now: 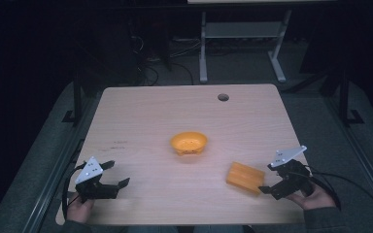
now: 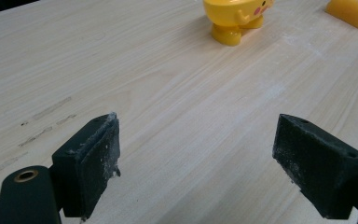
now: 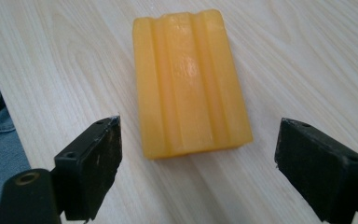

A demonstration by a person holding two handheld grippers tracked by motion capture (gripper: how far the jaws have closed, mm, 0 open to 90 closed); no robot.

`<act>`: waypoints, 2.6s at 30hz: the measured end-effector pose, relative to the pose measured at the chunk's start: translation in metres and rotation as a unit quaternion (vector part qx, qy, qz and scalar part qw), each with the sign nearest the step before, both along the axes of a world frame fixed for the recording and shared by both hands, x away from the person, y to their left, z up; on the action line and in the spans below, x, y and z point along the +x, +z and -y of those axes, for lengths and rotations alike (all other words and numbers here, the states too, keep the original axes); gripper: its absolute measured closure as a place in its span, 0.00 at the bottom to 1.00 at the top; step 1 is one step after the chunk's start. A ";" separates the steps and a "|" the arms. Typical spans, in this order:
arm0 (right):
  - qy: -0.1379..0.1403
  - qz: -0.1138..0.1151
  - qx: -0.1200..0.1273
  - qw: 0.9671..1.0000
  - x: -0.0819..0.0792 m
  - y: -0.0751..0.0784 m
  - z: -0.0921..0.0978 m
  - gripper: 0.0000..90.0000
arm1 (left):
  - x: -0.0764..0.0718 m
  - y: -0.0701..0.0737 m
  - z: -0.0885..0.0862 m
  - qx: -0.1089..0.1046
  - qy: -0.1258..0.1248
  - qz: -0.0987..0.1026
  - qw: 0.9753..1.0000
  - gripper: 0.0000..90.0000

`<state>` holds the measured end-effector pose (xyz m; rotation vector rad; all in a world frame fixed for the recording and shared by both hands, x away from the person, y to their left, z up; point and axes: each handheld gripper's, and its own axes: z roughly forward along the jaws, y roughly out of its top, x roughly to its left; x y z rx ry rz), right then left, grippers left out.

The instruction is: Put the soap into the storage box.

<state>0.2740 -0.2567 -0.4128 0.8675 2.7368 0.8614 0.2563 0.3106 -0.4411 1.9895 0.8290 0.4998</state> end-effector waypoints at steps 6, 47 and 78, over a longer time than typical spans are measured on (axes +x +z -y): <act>0.013 -0.005 -0.011 1.000 0.008 0.000 -0.012 0.16 | 0.000 0.000 0.000 0.001 -0.002 0.002 1.000 0.16; 0.064 -0.040 -0.087 0.993 0.039 -0.029 -0.063 0.16 | 0.000 0.001 0.000 0.004 -0.007 0.001 1.000 0.16; 0.076 -0.036 -0.103 0.991 0.039 -0.036 -0.069 0.23 | 0.000 0.002 -0.001 0.001 -0.008 0.004 1.000 0.16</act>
